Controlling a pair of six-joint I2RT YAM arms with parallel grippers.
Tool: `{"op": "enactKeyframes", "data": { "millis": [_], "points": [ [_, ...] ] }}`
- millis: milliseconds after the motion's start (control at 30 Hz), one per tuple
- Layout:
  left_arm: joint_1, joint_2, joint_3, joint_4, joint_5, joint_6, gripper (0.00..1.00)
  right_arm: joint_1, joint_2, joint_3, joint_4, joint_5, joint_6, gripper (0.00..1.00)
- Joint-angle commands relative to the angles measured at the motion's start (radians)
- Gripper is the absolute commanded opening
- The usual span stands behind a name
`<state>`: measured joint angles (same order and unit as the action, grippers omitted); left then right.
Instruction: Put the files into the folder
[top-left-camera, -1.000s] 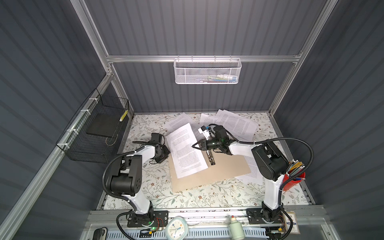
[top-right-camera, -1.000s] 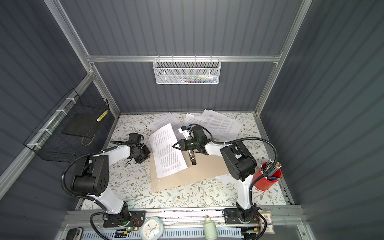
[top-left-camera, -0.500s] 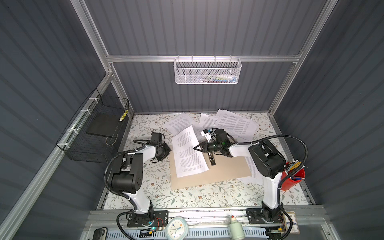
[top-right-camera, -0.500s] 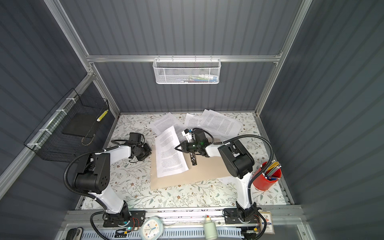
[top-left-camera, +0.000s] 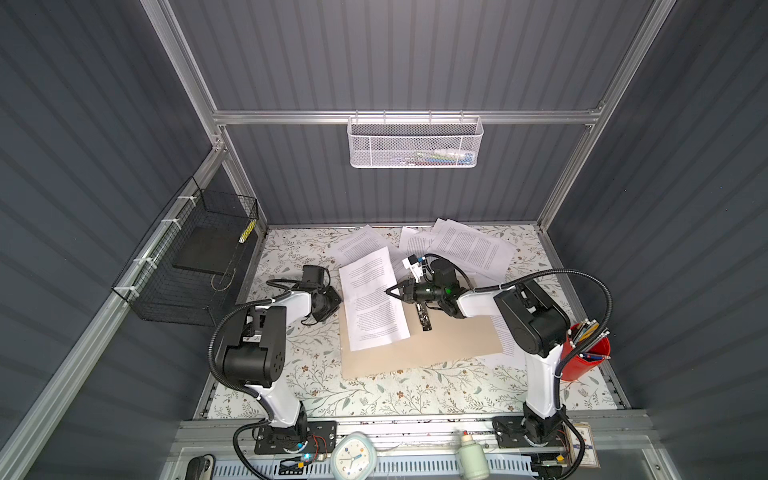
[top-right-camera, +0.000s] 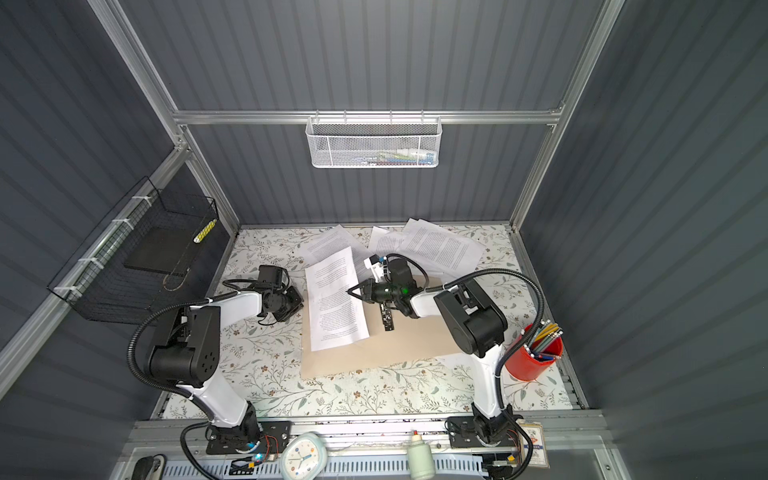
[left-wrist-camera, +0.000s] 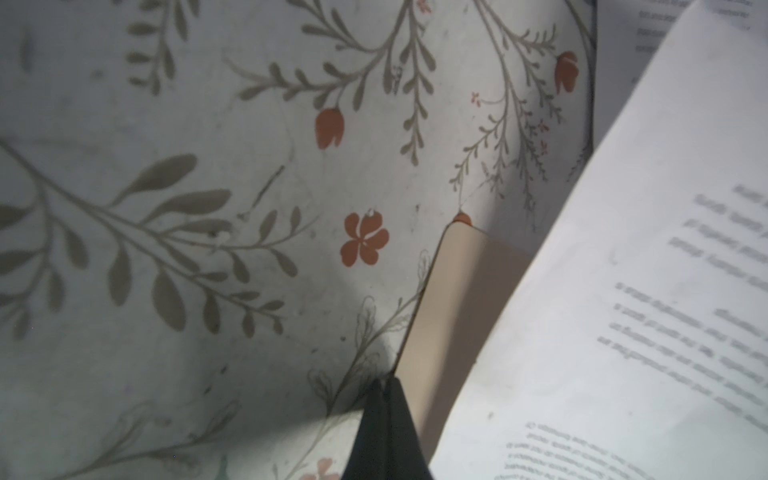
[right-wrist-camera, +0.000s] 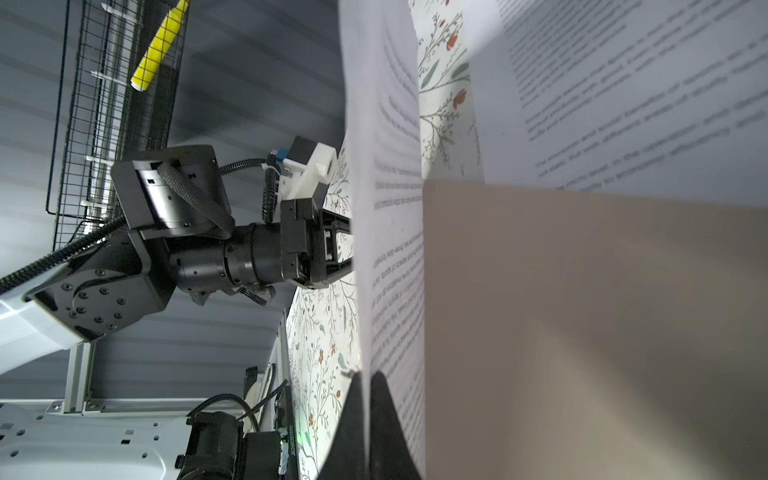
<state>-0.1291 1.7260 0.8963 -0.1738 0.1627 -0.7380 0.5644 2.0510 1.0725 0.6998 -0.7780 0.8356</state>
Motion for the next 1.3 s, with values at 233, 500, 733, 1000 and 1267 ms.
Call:
{"op": "enactKeyframes", "data": {
  "millis": [233,500,733,1000,1267],
  "points": [
    [0.002,0.071,-0.053,-0.164,0.001,0.0,0.0,0.013,0.094,0.082,0.03,-0.057,0.007,0.0],
    [0.002,0.089,-0.038,-0.161,0.003,0.002,0.0,0.016,0.073,0.054,-0.042,-0.117,-0.051,0.0],
    [0.002,0.099,-0.032,-0.161,0.003,0.002,0.0,0.01,0.06,0.018,-0.007,-0.161,-0.025,0.0],
    [0.003,0.093,-0.028,-0.171,-0.005,0.01,0.0,0.005,0.066,-0.013,0.082,-0.215,0.041,0.0],
    [0.003,0.089,-0.025,-0.174,-0.005,0.006,0.0,0.007,0.081,-0.063,0.219,-0.194,0.153,0.0]
  ]
}}
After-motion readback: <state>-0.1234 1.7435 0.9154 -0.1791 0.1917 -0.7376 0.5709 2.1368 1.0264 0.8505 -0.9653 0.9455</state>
